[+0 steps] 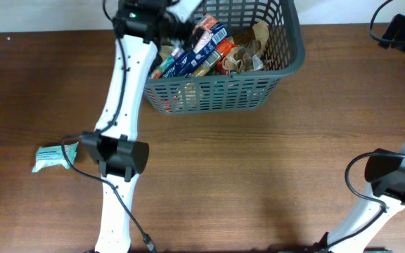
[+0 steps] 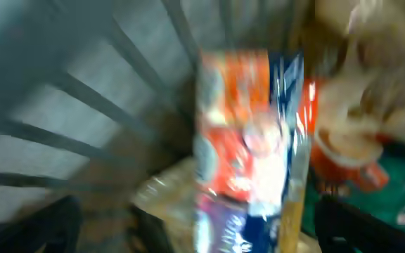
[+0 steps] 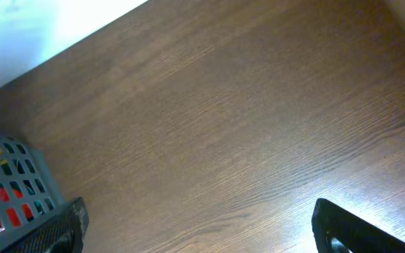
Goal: Pack container
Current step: 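Lift the Kleenex box and lower it into the basket, release, then move the left gripper down to the light-blue wipes pack, then close the left gripper on the wipes pack and lift it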
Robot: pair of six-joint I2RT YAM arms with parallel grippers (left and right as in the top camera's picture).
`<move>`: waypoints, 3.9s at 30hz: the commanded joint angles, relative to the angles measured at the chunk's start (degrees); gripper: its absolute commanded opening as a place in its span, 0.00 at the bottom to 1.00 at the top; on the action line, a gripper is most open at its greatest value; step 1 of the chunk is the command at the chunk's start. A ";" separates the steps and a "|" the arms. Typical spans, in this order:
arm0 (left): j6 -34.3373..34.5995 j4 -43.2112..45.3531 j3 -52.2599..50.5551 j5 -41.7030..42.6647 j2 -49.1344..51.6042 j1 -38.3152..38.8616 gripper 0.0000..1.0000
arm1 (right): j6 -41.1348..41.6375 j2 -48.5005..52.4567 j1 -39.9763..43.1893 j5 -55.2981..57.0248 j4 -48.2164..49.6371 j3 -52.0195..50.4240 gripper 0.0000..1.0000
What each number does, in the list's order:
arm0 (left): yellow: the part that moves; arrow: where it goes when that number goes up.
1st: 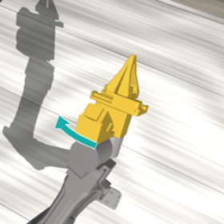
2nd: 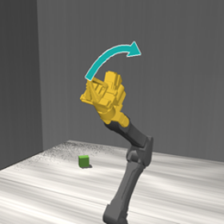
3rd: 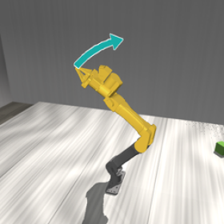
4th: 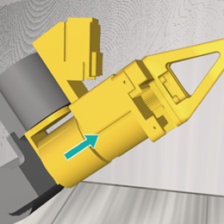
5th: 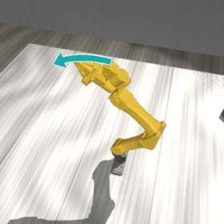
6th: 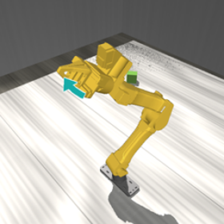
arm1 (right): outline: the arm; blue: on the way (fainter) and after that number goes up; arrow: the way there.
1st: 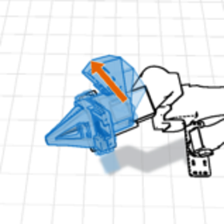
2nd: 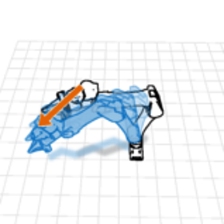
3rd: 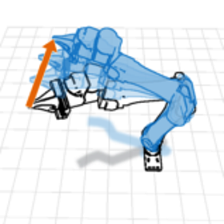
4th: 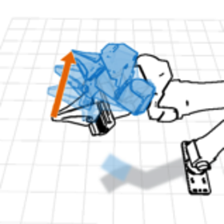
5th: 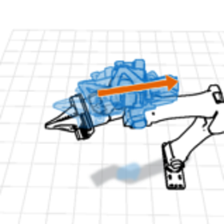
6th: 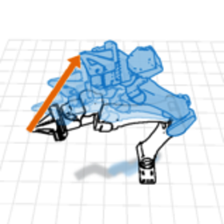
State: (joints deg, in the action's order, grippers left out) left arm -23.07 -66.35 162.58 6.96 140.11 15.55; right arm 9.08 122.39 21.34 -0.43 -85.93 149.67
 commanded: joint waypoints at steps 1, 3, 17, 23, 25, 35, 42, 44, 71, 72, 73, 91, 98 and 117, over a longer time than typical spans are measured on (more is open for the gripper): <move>2.08 0.15 9.94 -1.46 -4.15 -1.42 0.99 | 0.42 -0.72 0.07 0.50 -0.02 0.17 0.99; 2.49 -1.29 14.75 -1.79 -6.14 -2.56 0.99 | 0.42 -0.72 0.07 0.50 -0.02 0.17 0.99; 22.05 -23.08 17.14 -20.26 -20.96 -14.56 0.99 | 0.42 -0.72 0.07 0.50 -0.02 0.17 0.99; 29.44 -30.32 17.14 -20.33 -22.27 -17.33 0.99 | 0.42 -0.72 0.07 0.50 -0.02 0.17 0.99; 32.11 -30.32 17.05 -20.33 -22.29 -18.16 0.99 | 0.42 -0.72 0.07 0.50 -0.02 0.17 0.99; 37.83 -30.34 16.17 -20.31 -26.29 -26.60 0.99 | 0.42 -0.72 0.07 0.50 -0.02 0.17 0.99; 44.09 -30.32 0.20 -22.95 -33.09 -35.04 0.99 | 0.42 -0.72 0.07 0.50 -0.02 0.17 0.99; 49.11 -30.32 -6.27 -24.41 -35.08 -37.81 0.99 | 0.44 -0.72 0.07 0.50 0.00 0.17 0.99; 91.01 -7.61 -71.30 -11.72 -38.03 -47.28 0.99 | 0.42 -0.72 0.07 0.50 -0.02 0.17 0.99; 91.06 -7.08 -72.63 -11.72 -38.03 -47.28 0.99 | 0.44 -0.72 0.07 0.50 -0.02 0.17 0.99; 91.38 -6.43 -74.18 -11.72 -38.03 -47.28 0.99 | 0.42 -0.72 0.07 0.50 -0.02 0.17 0.99; 84.24 9.81 -86.62 -12.96 -37.94 -47.39 0.99 | 0.44 -0.72 0.07 0.50 -0.02 0.17 0.99; 84.54 10.64 -86.82 -14.25 -37.68 -47.39 0.99 | 0.42 -0.72 0.07 0.50 -0.02 0.17 0.99; 85.31 13.38 -86.82 -15.34 -27.58 -47.50 0.99 | 0.44 -0.72 0.07 0.50 -0.02 0.17 0.99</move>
State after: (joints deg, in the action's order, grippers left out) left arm 62.59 -53.23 76.29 -7.51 110.93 -31.53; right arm 9.06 122.39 21.34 -0.43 -85.93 149.64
